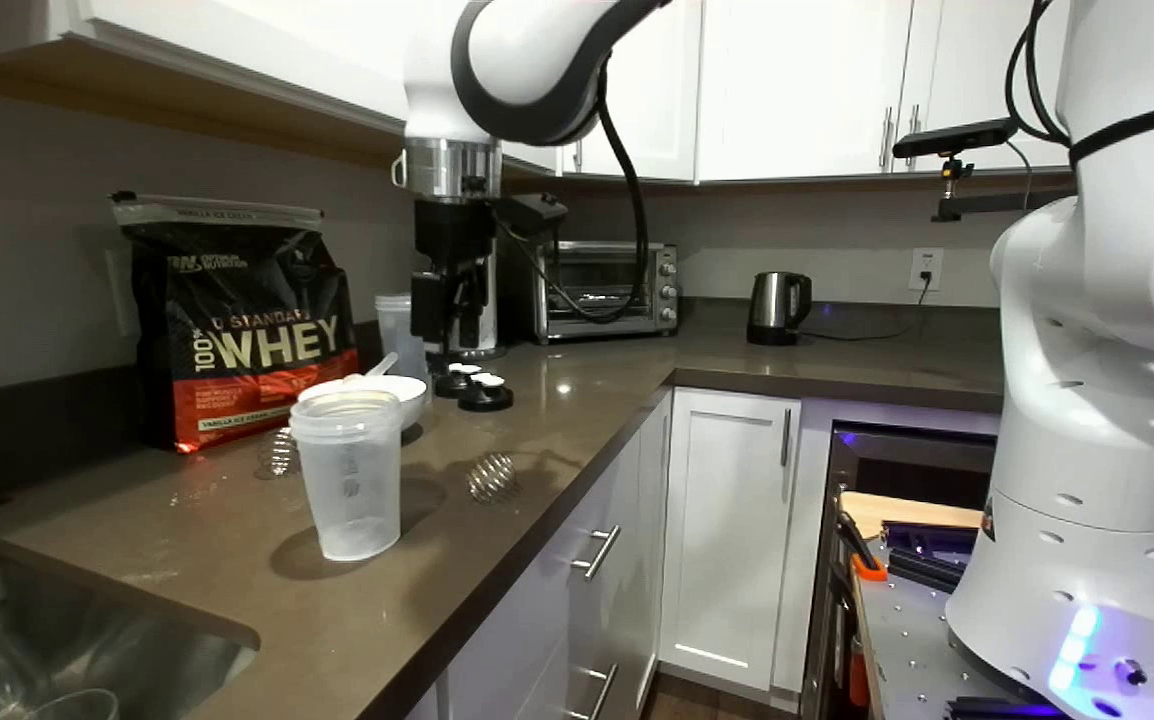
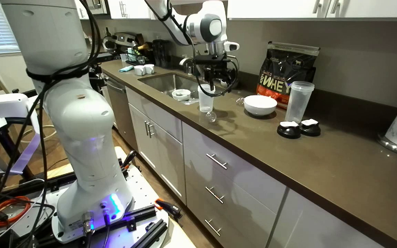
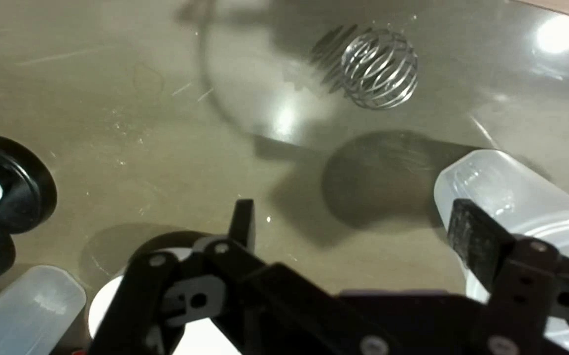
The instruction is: Pick up the silver blending ball on the right and place it inside the clear bottle on the left
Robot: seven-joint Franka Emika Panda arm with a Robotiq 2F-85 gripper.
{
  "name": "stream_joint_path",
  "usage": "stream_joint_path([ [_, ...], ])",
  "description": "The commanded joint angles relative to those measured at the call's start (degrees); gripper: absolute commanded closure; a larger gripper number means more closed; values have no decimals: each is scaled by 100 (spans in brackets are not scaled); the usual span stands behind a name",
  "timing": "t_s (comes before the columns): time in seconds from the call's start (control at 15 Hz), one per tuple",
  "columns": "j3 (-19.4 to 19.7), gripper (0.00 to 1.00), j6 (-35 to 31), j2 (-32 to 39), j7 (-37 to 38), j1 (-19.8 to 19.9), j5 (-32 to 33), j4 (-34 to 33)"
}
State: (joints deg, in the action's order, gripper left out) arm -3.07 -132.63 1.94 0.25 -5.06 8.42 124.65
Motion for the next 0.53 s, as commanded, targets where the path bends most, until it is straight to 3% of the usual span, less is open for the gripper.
stream_joint_path([
  [0.0, 6, 0, 238, 263, -11, 73, -113, -100],
  [0.47, -27, 0, 1016, 177, -161, 92, -677, 205],
])
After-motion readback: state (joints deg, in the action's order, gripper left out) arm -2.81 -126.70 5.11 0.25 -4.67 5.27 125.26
